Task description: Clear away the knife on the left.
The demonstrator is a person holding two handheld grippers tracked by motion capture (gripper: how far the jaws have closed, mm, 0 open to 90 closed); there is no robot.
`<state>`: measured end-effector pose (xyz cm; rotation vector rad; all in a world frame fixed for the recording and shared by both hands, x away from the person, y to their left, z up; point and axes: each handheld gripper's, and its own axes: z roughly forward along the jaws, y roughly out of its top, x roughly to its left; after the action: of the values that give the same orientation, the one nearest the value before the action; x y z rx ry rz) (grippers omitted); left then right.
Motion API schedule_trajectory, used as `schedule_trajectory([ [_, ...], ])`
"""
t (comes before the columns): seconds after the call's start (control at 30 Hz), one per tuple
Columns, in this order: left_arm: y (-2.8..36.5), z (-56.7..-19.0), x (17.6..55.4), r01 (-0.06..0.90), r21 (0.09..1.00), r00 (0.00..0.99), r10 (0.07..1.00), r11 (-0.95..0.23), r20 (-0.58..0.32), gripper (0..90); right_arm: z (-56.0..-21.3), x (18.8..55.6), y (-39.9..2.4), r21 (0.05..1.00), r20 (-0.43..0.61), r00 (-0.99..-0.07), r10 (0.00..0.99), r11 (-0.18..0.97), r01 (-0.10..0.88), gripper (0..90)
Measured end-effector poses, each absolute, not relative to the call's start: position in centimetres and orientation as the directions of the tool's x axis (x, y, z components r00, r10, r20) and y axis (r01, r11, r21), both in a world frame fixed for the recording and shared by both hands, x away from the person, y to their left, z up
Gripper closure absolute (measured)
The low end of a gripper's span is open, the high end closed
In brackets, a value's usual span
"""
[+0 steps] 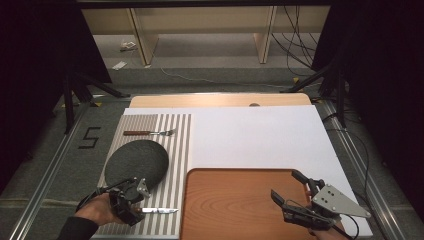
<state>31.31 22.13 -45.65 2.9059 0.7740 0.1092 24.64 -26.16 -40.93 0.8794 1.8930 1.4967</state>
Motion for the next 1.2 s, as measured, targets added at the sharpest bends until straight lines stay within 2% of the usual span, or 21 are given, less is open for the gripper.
schedule_trajectory([
  [0.1,22.19,-45.78,31.32,0.497,0.138,0.863,0.505,-0.857,0.030,41.9,-40.94,24.64,-26.16,0.976,-0.033,-0.624,0.781,0.159,0.148,17.3],
  [0.27,22.26,-45.82,31.36,0.493,0.133,0.864,0.502,-0.860,0.035,50.4,-40.93,24.62,-26.10,0.976,-0.035,-0.626,0.779,0.162,0.147,17.3],
  [0.6,22.48,-45.93,31.43,0.495,0.127,0.864,0.502,-0.859,0.032,61.2,-40.95,24.67,-26.10,0.976,-0.037,-0.625,0.780,0.162,0.145,17.3],
  [0.87,22.33,-45.90,31.20,0.451,0.129,0.890,0.456,-0.883,0.015,75.2,-40.92,24.62,-26.12,0.976,-0.037,-0.626,0.779,0.162,0.144,17.3],
  [1.2,22.37,-45.79,31.28,0.439,0.142,0.894,0.447,-0.887,0.031,77.0,-40.93,24.62,-26.11,0.976,-0.037,-0.627,0.779,0.162,0.145,17.3],
])
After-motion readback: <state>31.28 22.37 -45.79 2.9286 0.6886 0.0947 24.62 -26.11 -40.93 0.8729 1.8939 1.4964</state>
